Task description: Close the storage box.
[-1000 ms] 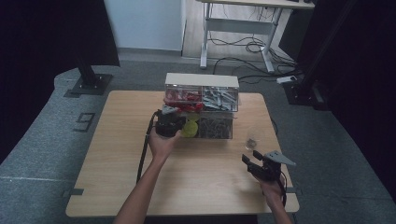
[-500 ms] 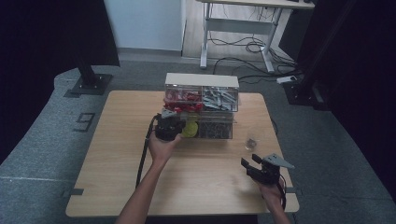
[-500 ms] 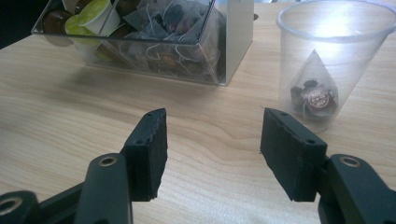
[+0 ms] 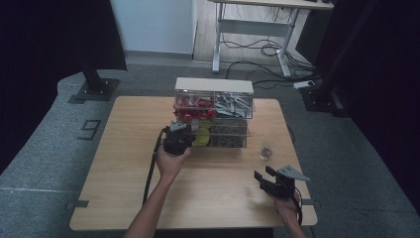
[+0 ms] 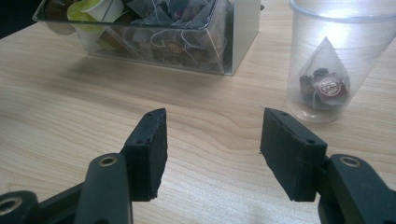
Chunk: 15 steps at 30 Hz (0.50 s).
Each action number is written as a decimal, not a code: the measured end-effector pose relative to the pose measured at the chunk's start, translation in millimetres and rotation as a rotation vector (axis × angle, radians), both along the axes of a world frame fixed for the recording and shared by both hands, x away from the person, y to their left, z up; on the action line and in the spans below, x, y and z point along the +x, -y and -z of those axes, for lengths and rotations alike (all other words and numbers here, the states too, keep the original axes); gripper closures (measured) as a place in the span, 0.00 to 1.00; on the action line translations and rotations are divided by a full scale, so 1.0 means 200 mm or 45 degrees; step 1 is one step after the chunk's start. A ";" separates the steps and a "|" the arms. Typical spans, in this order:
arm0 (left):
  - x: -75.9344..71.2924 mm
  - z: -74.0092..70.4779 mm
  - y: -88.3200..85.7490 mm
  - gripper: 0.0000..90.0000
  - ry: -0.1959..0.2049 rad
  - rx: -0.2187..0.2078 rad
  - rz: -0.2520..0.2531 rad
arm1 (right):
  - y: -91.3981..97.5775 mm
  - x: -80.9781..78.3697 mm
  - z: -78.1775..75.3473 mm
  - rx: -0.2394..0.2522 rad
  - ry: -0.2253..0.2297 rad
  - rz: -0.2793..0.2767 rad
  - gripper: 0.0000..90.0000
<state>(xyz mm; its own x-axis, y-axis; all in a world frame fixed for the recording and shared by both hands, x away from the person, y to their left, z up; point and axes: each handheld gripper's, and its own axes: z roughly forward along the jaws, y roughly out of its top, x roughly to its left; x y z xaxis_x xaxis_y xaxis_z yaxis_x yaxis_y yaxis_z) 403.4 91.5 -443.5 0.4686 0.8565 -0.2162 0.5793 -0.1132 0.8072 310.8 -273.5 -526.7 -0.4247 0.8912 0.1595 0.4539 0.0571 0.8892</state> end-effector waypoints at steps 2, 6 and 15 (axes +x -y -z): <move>0.00 0.01 0.00 1.00 -0.003 -0.002 0.001 | 0.00 0.00 0.00 -0.006 -0.004 -0.002 0.45; 0.00 0.03 0.00 1.00 -0.013 -0.004 0.002 | 0.00 0.00 0.01 -0.011 -0.013 -0.004 0.45; -0.01 0.10 0.01 1.00 -0.044 0.009 0.008 | -0.01 0.00 0.03 -0.017 -0.023 -0.002 0.45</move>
<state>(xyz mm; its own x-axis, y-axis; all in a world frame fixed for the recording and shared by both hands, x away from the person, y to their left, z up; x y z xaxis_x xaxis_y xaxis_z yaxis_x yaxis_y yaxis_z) 402.3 89.8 -463.0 0.4666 0.8550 -0.2263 0.6062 -0.1228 0.7858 311.7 -272.0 -532.3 -0.4235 0.8924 0.1556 0.4700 0.0696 0.8799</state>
